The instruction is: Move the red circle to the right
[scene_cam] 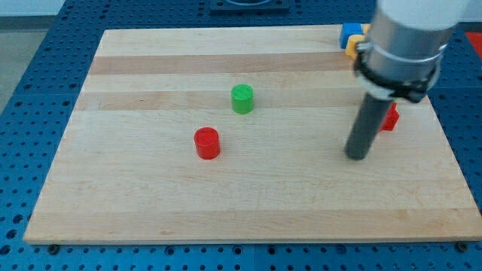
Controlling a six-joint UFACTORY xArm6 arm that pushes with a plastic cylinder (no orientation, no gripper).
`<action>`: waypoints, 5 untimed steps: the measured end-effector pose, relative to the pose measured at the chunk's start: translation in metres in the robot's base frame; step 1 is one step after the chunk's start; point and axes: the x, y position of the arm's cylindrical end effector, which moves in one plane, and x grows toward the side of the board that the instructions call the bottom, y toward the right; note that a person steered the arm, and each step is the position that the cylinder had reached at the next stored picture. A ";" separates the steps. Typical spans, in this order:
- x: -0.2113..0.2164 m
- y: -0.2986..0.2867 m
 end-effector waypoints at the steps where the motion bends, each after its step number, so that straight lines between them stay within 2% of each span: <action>1: 0.021 -0.065; 3: 0.028 -0.190; 4: 0.024 -0.234; 5: 0.010 -0.252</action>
